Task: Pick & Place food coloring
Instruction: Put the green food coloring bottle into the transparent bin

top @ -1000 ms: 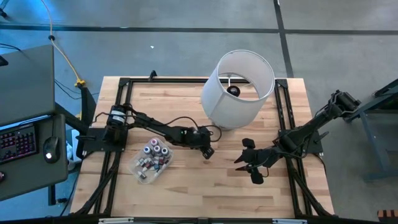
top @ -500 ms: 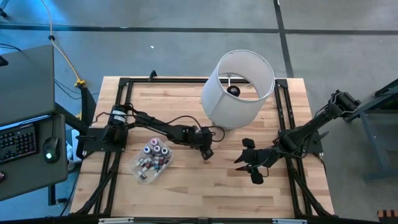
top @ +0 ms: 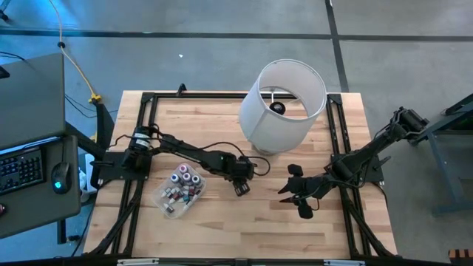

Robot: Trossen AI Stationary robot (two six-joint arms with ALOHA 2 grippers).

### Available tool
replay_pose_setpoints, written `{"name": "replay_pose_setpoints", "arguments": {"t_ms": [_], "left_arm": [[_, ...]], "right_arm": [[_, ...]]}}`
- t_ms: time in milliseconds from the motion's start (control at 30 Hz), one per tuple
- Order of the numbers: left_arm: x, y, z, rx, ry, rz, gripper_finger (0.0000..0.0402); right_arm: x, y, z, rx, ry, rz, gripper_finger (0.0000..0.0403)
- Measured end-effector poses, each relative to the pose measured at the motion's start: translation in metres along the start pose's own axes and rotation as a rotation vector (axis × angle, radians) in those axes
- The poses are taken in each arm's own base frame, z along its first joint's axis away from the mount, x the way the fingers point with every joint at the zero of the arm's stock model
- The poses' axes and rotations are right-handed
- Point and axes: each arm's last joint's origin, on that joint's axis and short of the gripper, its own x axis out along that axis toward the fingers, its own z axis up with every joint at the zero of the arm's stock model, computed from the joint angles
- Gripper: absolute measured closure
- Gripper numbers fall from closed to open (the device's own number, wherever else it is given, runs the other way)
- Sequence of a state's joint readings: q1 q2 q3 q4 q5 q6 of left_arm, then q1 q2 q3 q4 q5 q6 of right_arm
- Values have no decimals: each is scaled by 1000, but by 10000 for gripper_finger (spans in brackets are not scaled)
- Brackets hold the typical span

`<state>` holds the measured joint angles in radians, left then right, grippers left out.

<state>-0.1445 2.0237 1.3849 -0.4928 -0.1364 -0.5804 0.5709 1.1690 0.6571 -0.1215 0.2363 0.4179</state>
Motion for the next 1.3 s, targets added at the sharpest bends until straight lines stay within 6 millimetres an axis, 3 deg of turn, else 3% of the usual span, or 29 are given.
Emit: {"name": "replay_pose_setpoints", "arguments": {"t_ms": [167,367,533,767,967,1100,1300], "left_arm": [[7,-1,-1,3,-5,22,260],[8,0,-1,9,-12,29,316],[-11,-3,8,85,98,2,347],[-85,-18,27,199,325,54,340],[-160,-43,19,352,372,144,337],[-223,-57,-6,464,252,39,337],[-277,-59,-56,414,107,55,337]], "right_arm": [[0,0,1,1,-5,2,263],[0,0,1,3,-10,4,263],[0,1,1,3,-12,5,263],[0,1,1,4,-14,6,263],[0,1,2,17,-20,9,263],[0,1,3,34,-27,10,263],[0,-1,4,36,-62,-62,263]]}}
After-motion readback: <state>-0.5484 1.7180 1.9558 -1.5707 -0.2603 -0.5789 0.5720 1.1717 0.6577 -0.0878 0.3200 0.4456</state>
